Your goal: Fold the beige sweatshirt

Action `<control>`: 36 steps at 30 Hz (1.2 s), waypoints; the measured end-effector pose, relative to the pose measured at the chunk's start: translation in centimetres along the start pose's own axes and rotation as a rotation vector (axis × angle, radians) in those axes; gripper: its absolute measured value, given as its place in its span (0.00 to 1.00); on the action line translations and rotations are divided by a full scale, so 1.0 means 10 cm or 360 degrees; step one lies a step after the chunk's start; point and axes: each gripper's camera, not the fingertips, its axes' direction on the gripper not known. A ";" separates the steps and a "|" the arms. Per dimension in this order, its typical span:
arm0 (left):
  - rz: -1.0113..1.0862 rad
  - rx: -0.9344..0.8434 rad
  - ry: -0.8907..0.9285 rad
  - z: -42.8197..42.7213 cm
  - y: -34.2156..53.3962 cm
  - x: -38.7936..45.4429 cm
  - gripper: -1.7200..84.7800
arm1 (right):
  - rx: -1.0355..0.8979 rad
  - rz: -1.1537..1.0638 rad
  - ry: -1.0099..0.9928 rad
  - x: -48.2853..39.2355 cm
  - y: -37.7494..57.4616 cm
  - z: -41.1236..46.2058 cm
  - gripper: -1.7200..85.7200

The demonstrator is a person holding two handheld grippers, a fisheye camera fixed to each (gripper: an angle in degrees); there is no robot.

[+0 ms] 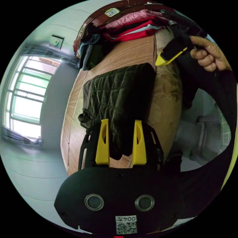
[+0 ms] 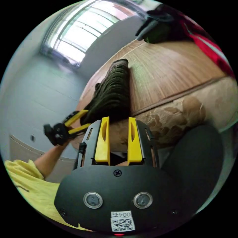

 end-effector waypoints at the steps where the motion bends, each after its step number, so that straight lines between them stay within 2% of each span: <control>1: 0.0026 -0.0025 0.0030 0.01 -0.10 0.03 0.15 | 0.0029 0.0160 -0.0235 0.17 -0.06 -0.11 0.15; 4: -0.0018 -0.0016 0.0019 -0.10 -0.30 -0.01 0.09 | 0.0097 0.0484 -0.0614 0.51 -0.19 -0.31 0.17; 8: -0.0233 -0.0020 0.0299 -0.24 -0.52 -0.46 0.05 | 0.0152 0.0825 -0.0961 0.77 -0.35 -0.48 0.19; 11: -0.0309 -0.0017 0.0396 -0.30 -0.64 -0.71 0.04 | 0.0150 0.1006 -0.1133 0.83 -0.43 -0.46 0.20; 21: -0.0304 -0.0013 0.0439 -0.37 -0.85 -0.89 0.03 | 0.0354 0.1305 -0.1253 0.90 -0.60 -0.29 0.21; 29: -0.0320 0.0016 0.0527 -0.06 -0.40 -0.68 0.03 | 0.0564 0.1386 -0.1341 0.96 -0.50 -0.36 0.17; 36: -0.0555 0.0083 0.0589 0.51 0.02 -0.34 0.04 | 0.0523 0.1366 -0.1229 0.96 -0.31 -0.17 0.17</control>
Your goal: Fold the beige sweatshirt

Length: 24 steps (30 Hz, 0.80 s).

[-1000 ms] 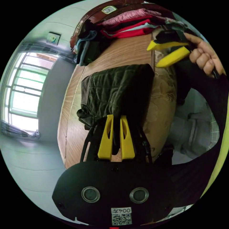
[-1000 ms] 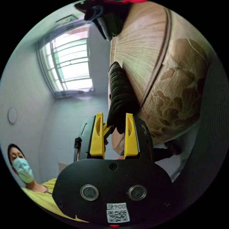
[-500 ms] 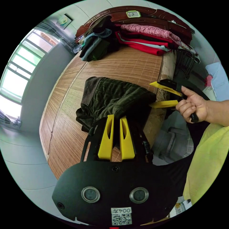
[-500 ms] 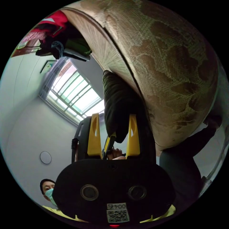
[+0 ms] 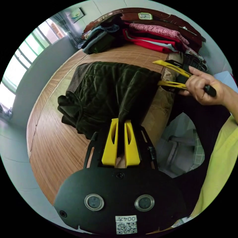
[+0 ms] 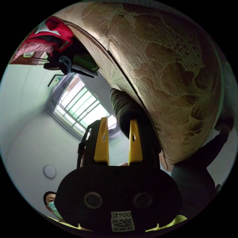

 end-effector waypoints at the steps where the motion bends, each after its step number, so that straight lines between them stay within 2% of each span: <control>1: -0.0089 0.0057 0.0009 0.03 0.08 -0.06 0.04 | -0.0031 -0.0032 0.0040 0.01 0.04 0.02 0.17; 3: -0.0193 0.0111 0.0021 0.02 0.18 -0.13 0.05 | -0.0099 -0.0085 0.0137 -0.01 0.12 0.05 0.17; 7: -0.0246 0.0145 0.0055 -0.12 0.35 -0.25 0.10 | -0.0351 -0.0408 0.0526 -0.20 0.38 0.09 0.15; 9: -0.0319 0.0168 0.0136 -0.24 0.45 -0.39 0.12 | -0.0452 -0.0693 0.0695 -0.34 0.55 0.09 0.15; 11: -0.0470 0.0299 0.0247 -0.52 0.58 -0.62 0.13 | -0.0555 -0.1146 0.1071 -0.48 0.86 0.17 0.14; 12: -0.0512 0.0355 0.0245 -0.60 0.61 -0.67 0.13 | -0.0564 -0.1265 0.1195 -0.48 0.95 0.21 0.14; 14: -0.0679 0.0535 0.0134 -0.86 0.63 -0.85 0.13 | -0.0598 -0.1741 0.1640 -0.35 1.36 0.47 0.14; 16: -0.0730 0.0578 0.0080 -0.85 0.51 -0.97 0.13 | -0.0633 -0.2038 0.1856 -0.12 1.64 0.70 0.15; 20: -0.0837 0.0363 0.0109 -0.30 0.15 -1.26 0.13 | -0.0680 -0.2530 0.2190 0.58 2.08 1.14 0.15; 24: -0.0940 0.0133 0.0063 0.22 0.13 -1.51 0.14 | -0.0678 -0.2623 0.2244 0.96 2.23 1.27 0.15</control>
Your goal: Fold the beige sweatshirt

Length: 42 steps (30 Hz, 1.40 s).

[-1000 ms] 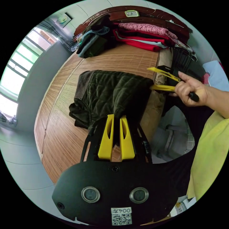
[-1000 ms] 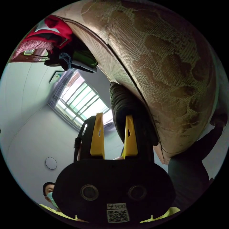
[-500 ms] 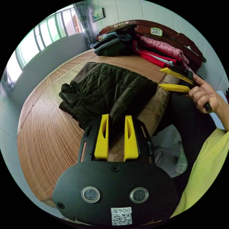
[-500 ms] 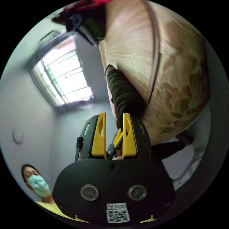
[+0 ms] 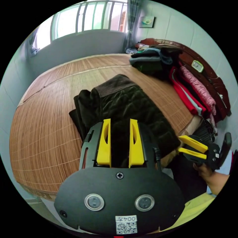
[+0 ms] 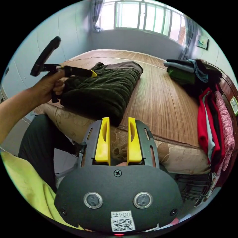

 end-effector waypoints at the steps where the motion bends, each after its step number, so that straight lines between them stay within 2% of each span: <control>1: -0.0020 -0.0058 0.0029 0.16 0.01 -0.11 0.14 | 0.0011 -0.0031 0.0032 -0.11 0.02 0.04 0.15; 7: -0.0102 0.0164 0.0100 0.30 0.30 -0.48 0.11 | -0.0016 -0.0212 0.0146 -0.61 0.08 0.29 0.12; 10: -0.0120 0.0166 0.0134 0.35 0.32 -0.61 0.11 | 0.0007 -0.0280 0.0153 -0.77 0.08 0.31 0.10; 15: -0.0174 0.0168 0.0212 0.41 0.37 -0.83 0.09 | 0.0062 -0.0462 0.0360 -1.06 0.05 0.19 0.07; 20: -0.0232 0.0164 0.0308 0.47 0.40 -1.05 0.06 | -0.0150 -0.0208 0.0085 -0.75 0.13 0.66 0.07; 24: -0.0186 0.0163 0.0202 0.48 0.41 -0.98 0.04 | -0.0206 -0.0232 0.0093 -0.83 0.06 0.69 0.07; 27: -0.0198 0.0166 0.0213 0.50 0.42 -1.03 0.04 | -0.0351 -0.0126 -0.0206 -0.54 -0.05 0.54 0.07; 32: -0.0189 0.0166 0.0184 0.52 0.42 -1.04 0.04 | -0.0210 -0.0172 -0.0232 -0.50 -0.33 -0.13 0.08; 36: -0.0193 0.0166 0.0192 0.54 0.42 -1.07 0.04 | -0.0239 -0.0323 -0.0167 -0.80 -0.77 -0.04 0.08; 39: -0.0197 0.0167 0.0203 0.55 0.43 -1.09 0.04 | -0.0411 -0.0327 -0.0152 -0.89 -1.03 0.27 0.10; 40: -0.0196 0.0170 0.0209 0.55 0.43 -1.09 0.03 | -0.0578 -0.0331 -0.0123 -0.90 -1.08 0.48 0.11; 42: -0.0195 0.0172 0.0216 0.56 0.43 -1.10 0.04 | -0.0633 -0.0331 -0.0099 -0.90 -1.13 0.60 0.11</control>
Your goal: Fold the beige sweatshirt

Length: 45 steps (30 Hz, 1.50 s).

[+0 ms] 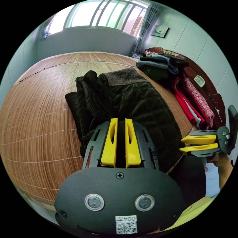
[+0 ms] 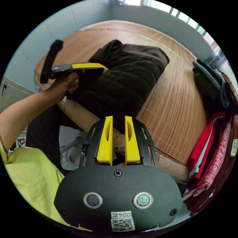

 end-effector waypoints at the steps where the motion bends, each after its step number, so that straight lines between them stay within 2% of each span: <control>1: -0.0002 0.0000 0.0006 0.00 0.00 -0.01 0.04 | -0.0047 0.0018 -0.0005 0.02 -0.08 0.02 0.11; 11: -0.0020 0.0014 0.0096 0.01 0.00 -0.07 0.05 | -0.0331 0.0009 0.0037 0.09 -0.68 0.10 0.10; 17: -0.0019 0.0017 0.0106 0.01 0.00 -0.05 0.05 | -0.0336 0.0077 -0.0063 0.27 -0.76 0.05 0.09; 28: -0.0055 0.0019 0.0114 0.00 -0.03 -0.02 0.06 | -0.0281 0.0074 -0.0012 0.32 -0.71 -0.04 0.09; 30: -0.0071 0.0020 0.0168 -0.01 -0.04 -0.05 0.06 | -0.0268 0.0063 -0.0012 0.34 -0.68 -0.05 0.09; 34: -0.0195 0.0038 0.0473 -0.23 -0.12 -0.23 0.08 | -0.0252 0.0017 -0.0033 0.40 -0.62 -0.09 0.09; 37: -0.0204 0.0250 0.0329 -0.60 -0.28 -0.13 0.09 | -0.0201 0.0030 -0.0083 0.48 -0.52 -0.12 0.09; 39: -0.0137 0.0289 0.0222 -0.68 -0.51 0.00 0.11 | -0.0165 0.0035 -0.0095 0.51 -0.46 -0.14 0.09; 43: -0.0120 0.0185 0.0012 -0.40 -1.00 0.15 0.13 | -0.0129 0.0046 -0.0101 0.54 -0.36 -0.15 0.09; 45: -0.0099 0.0037 -0.0116 -0.14 -1.09 0.15 0.13 | -0.0128 0.0045 -0.0109 0.56 -0.33 -0.16 0.09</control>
